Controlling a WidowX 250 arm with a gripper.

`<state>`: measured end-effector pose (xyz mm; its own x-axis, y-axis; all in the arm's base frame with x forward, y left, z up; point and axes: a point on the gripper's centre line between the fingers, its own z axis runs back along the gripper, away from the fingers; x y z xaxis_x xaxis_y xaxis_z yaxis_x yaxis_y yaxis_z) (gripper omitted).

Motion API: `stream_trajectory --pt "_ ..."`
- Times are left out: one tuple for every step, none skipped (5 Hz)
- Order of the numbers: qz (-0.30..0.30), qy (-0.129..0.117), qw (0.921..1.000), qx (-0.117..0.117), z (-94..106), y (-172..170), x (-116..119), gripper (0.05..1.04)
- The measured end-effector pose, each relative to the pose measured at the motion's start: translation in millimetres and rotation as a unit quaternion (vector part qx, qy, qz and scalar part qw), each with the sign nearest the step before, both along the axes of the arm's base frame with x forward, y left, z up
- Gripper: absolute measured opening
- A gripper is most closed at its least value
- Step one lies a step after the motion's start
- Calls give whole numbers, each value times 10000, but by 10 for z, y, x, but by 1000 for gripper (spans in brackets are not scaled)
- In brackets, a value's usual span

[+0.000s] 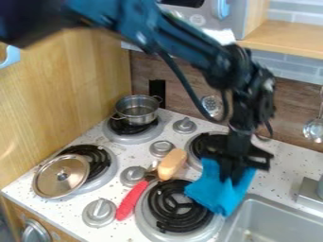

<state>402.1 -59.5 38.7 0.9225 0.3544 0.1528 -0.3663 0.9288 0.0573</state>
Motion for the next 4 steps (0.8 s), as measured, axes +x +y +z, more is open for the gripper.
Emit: stream_trajectory --pt "5 -178 9997 -176 283 128 -105 93" --pt "147 -185 9996 -181 412 324 -272 93" --pt "293 -106 9995 -111 442 552 -415 93" --pt "384 152 9991 13 309 724 -601 93"
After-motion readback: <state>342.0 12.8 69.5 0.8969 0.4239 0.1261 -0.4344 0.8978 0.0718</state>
